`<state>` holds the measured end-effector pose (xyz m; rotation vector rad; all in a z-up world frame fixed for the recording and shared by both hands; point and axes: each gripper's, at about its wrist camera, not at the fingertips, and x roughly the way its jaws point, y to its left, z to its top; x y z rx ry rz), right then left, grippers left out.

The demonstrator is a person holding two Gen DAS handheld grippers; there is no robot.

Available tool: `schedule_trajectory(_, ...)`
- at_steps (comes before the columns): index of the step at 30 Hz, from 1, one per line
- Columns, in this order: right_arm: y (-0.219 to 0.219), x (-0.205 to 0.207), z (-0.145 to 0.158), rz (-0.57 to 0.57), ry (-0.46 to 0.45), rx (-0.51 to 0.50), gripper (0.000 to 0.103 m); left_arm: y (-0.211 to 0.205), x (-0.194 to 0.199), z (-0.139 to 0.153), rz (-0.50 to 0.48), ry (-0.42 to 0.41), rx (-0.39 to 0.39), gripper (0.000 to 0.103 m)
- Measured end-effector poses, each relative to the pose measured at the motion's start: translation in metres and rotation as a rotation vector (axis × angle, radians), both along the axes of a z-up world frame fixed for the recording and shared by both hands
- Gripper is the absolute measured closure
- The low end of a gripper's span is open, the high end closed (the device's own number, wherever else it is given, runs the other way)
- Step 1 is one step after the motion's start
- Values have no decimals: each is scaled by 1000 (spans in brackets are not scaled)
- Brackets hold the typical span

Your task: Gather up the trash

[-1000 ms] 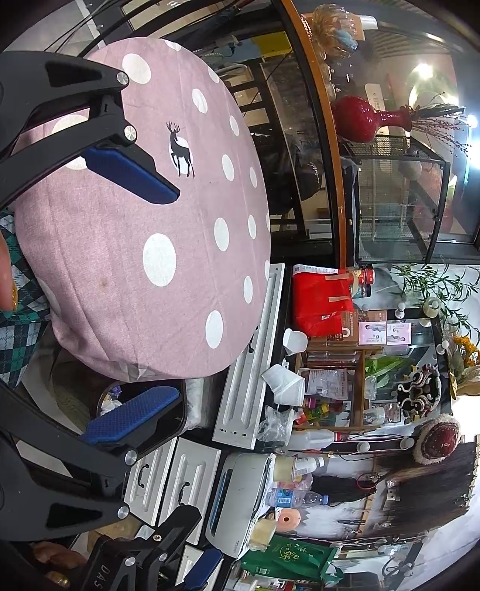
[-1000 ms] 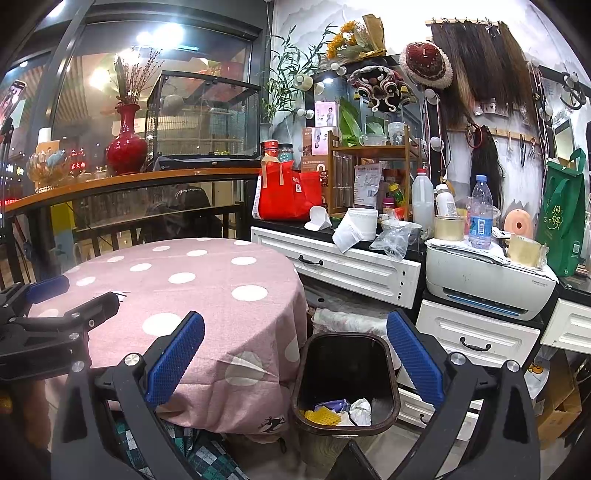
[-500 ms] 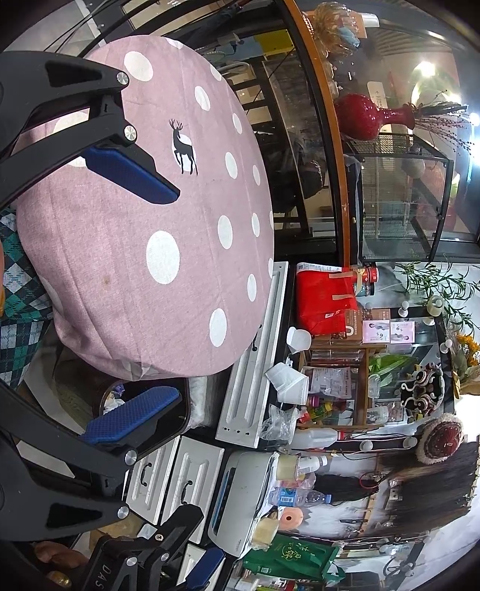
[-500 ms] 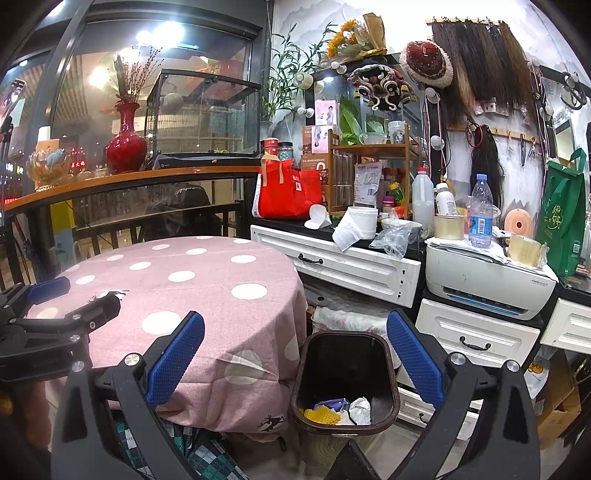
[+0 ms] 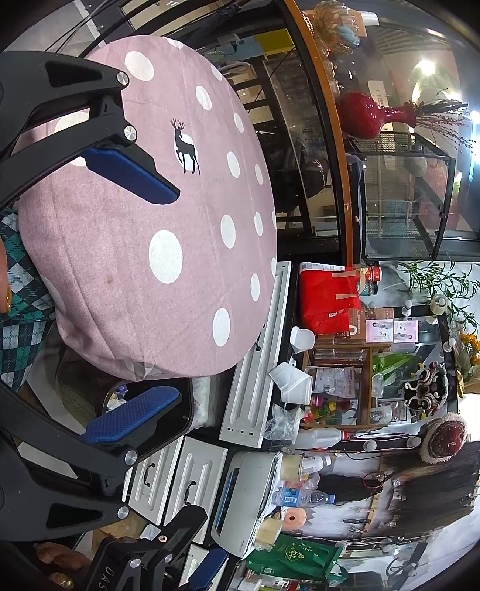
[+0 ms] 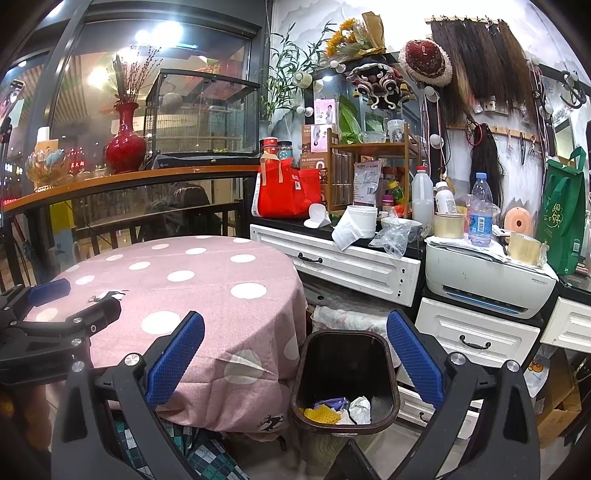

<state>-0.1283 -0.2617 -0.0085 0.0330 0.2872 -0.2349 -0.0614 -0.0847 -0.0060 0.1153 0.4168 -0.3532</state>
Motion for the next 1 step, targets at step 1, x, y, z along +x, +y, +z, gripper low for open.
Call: schedule_trajectory(1,0,0,0,0,0,0,5,0,0,0,0,1,0,6)
